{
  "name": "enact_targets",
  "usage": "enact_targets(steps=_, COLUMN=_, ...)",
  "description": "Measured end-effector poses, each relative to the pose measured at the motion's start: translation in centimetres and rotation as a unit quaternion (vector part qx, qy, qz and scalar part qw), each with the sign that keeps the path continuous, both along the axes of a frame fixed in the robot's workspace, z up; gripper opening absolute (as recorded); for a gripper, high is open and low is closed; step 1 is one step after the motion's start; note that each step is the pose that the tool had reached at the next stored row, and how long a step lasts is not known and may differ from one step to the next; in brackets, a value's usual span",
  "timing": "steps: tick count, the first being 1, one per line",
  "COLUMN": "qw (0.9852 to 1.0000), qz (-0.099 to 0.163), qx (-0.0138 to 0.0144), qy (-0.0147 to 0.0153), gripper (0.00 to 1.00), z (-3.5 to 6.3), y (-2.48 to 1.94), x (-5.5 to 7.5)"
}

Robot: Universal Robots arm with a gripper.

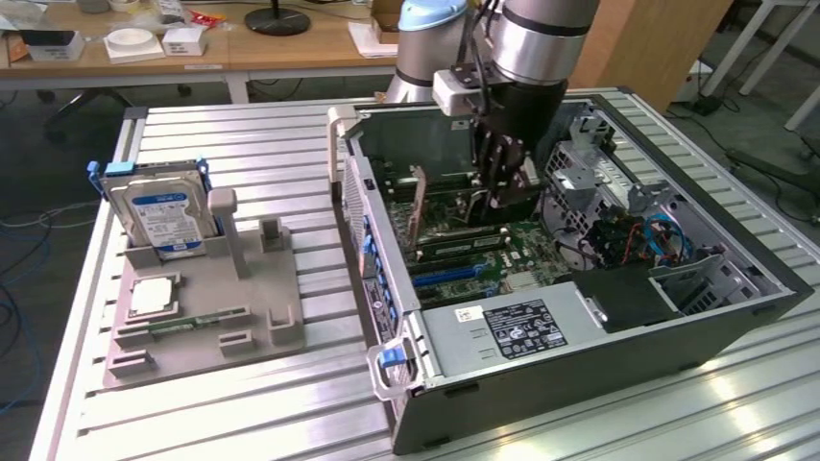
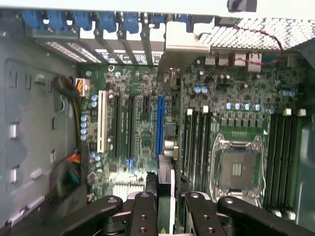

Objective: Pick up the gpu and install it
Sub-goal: 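Insert the gpu into the slot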

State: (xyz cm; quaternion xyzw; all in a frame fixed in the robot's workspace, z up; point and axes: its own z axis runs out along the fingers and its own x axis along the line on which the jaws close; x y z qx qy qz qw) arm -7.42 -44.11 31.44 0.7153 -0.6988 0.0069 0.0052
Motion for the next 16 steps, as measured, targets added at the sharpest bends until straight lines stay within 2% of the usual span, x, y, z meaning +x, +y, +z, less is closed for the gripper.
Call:
enact_targets(steps=4, qw=1.0000, qz=0.000, qx=0.0000, qy=0.0000, gripper=0.27, z=-0.74, y=0.00, x=-0.6)
enact_targets(steps=10, qw=1.0000, qz=0.000, qx=0.0000, qy=-0.0002, gripper=0.27, z=-1.81, y=-0.12, x=-0.7)
enact_targets(steps=11, qw=1.0000, qz=0.000, qx=0.0000, qy=-0.0019, gripper=0.27, z=-1.94, y=-0.12, x=-0.7)
enact_targets(steps=14, qw=0.9999, qz=-0.001, qx=0.0000, qy=-0.0123, gripper=0.27, z=-2.14, y=-0.12, x=-0.7)
enact_targets(steps=16, qw=0.9999, qz=-0.003, qx=0.0000, qy=-0.0143, gripper=0.27, z=-2.38, y=-0.14, x=-0.7)
